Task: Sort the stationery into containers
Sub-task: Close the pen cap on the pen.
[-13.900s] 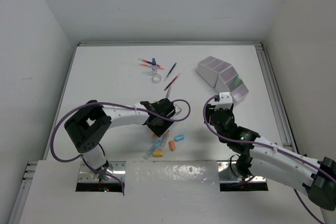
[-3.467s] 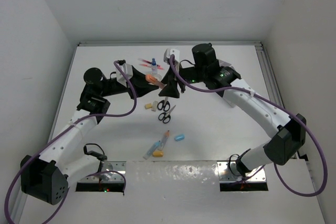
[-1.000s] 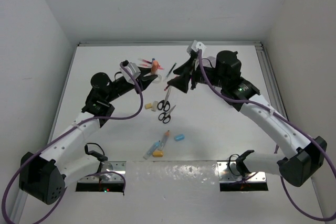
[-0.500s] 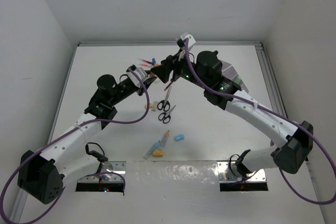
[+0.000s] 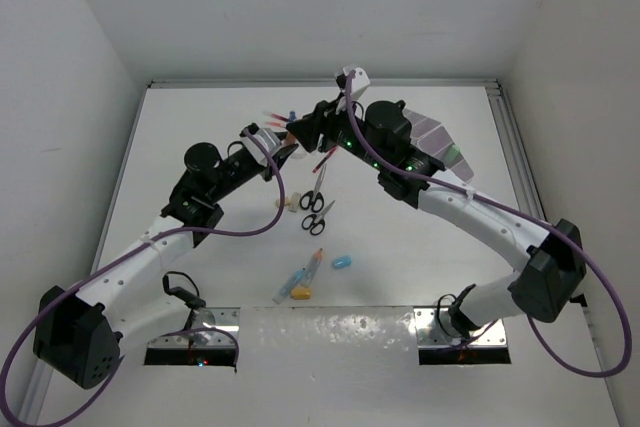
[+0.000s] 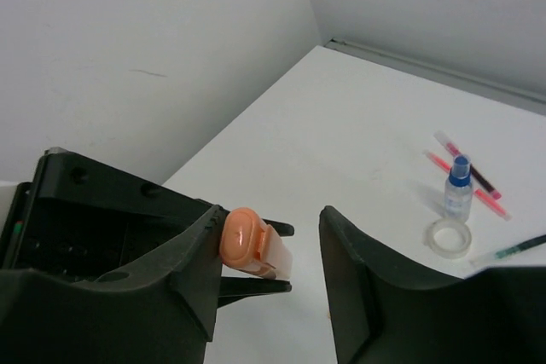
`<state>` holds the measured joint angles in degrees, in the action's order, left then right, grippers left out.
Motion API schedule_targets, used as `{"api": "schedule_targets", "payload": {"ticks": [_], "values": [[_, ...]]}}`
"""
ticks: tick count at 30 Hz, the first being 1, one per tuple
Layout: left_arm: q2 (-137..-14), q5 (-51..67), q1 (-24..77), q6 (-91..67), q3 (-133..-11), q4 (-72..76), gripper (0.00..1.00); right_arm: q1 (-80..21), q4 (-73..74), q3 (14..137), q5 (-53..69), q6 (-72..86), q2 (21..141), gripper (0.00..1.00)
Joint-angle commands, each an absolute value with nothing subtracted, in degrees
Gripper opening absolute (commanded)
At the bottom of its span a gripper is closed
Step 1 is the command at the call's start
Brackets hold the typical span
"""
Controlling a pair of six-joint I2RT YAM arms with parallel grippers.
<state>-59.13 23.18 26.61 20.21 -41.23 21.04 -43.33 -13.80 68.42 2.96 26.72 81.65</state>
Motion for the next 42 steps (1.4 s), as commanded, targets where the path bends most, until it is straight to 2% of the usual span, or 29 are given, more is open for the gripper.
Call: {"api": "schedule_targets", "payload": {"ticks": [1, 5, 6, 9, 19, 29, 34, 39, 42], "values": [[-58.6, 22.9, 27.3, 20.0, -41.7, 24.8, 0.00, -43.7, -17.0, 68.1, 3.0, 28.3, 83.0, 0.45], [-58.6, 22.5, 27.2, 19.8, -41.5, 25.2, 0.00, -43.8, -17.0, 67.7, 2.9, 28.5, 83.6, 0.36], [-58.6, 22.5, 27.2, 19.6, -41.4, 25.6, 0.00, -43.6, -17.1, 67.6, 2.4, 28.6, 83.7, 0.25], [-58.8, 22.5, 27.2, 19.0, -41.2, 27.0, 0.00, -43.9, -17.5, 67.1, 1.8, 28.4, 84.1, 0.00], [-59.7, 27.9, 25.8, 12.9, -41.1, 43.8, 0.00, -46.1, -19.1, 59.9, 5.4, 21.0, 89.9, 0.00], [-61.0, 25.7, 25.4, 13.1, -43.2, 46.4, 0.00, -46.8, -18.0, 55.2, 2.3, 21.4, 93.4, 0.00], [-60.6, 28.4, 25.8, 13.1, -43.0, 42.1, 0.00, -46.1, -18.9, 54.8, 2.4, 22.5, 91.9, 0.00], [-59.0, 34.6, 27.2, 9.8, -42.5, 26.8, 0.00, -41.8, -22.9, 54.1, 2.1, 27.5, 90.2, 0.00], [-58.4, 35.1, 27.4, 8.7, -41.3, 23.8, 0.00, -40.1, -25.0, 52.9, 2.4, 29.3, 89.1, 0.00]]}}
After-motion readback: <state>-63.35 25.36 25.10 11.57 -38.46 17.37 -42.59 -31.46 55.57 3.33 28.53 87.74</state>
